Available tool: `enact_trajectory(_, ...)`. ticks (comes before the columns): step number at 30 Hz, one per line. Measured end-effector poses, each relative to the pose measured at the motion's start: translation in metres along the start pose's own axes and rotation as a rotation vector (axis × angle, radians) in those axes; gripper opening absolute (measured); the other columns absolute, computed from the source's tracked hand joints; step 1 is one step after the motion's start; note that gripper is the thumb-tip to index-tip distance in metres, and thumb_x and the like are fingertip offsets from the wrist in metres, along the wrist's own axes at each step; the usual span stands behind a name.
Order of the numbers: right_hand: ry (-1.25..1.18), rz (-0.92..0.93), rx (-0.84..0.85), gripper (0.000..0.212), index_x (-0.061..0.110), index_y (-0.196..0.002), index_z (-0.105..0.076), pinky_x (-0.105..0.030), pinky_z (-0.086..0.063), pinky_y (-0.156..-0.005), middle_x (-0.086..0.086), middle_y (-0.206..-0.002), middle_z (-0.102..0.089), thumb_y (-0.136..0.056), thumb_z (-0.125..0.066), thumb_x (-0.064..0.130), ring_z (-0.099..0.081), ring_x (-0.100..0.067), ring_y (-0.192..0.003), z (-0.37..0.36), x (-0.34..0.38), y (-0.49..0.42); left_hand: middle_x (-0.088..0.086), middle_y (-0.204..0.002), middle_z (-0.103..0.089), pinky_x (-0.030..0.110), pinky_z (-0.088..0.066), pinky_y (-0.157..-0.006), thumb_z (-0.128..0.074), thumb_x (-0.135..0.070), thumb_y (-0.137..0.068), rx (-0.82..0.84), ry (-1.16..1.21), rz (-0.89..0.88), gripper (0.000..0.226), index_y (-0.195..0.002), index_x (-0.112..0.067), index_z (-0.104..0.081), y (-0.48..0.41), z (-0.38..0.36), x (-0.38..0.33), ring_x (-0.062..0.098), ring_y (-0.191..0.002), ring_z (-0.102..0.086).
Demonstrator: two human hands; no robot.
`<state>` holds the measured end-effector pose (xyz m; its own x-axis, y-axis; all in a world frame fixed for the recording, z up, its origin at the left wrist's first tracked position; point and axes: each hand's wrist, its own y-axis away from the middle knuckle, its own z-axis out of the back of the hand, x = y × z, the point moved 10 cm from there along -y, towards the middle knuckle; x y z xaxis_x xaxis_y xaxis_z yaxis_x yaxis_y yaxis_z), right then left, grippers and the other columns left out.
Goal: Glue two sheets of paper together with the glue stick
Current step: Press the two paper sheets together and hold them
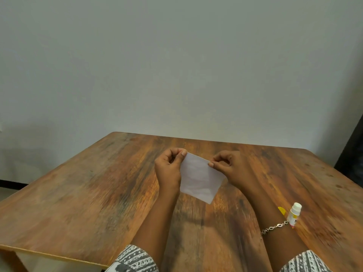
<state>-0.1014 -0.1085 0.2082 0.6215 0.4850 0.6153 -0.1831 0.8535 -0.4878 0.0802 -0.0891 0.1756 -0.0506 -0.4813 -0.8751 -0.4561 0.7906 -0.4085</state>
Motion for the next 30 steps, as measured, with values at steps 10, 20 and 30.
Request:
enact_trajectory(10,-0.211,-0.085,-0.068,0.006,0.007,-0.078,-0.070,-0.030,-0.052,-0.068,-0.006,-0.076,-0.070,-0.080,-0.066,0.011,-0.065,-0.017,-0.075,0.017,-0.025,0.008,-0.001,-0.069,-0.063,0.016,-0.048,-0.061,-0.063,-0.003,-0.083,-0.076,0.090,0.096,0.018,-0.069,-0.014,-0.064,-0.006,0.010,0.010,-0.007,-0.056,-0.058)
enact_trajectory(20,-0.407,-0.174,-0.173,0.008,0.009,-0.073,-0.067,-0.019,-0.053,-0.061,-0.004,-0.073,-0.067,-0.080,-0.065,0.009,-0.064,-0.012,-0.069,0.015,-0.042,0.017,0.001,-0.071,-0.062,0.025,-0.047,-0.064,-0.061,-0.005,-0.085,-0.110,0.087,0.170,0.015,-0.072,-0.012,-0.064,0.001,0.011,0.020,0.005,-0.065,-0.059)
enact_trajectory(30,-0.451,-0.194,-0.239,0.011,0.012,-0.071,-0.066,-0.015,-0.051,-0.059,-0.003,-0.072,-0.067,-0.081,-0.064,0.006,-0.063,-0.012,-0.070,0.015,-0.042,0.020,-0.001,-0.075,-0.065,0.027,-0.048,-0.069,-0.062,-0.006,-0.084,-0.107,0.034,0.172,0.012,-0.075,-0.012,-0.064,0.004,0.013,0.019,0.014,-0.074,-0.060)
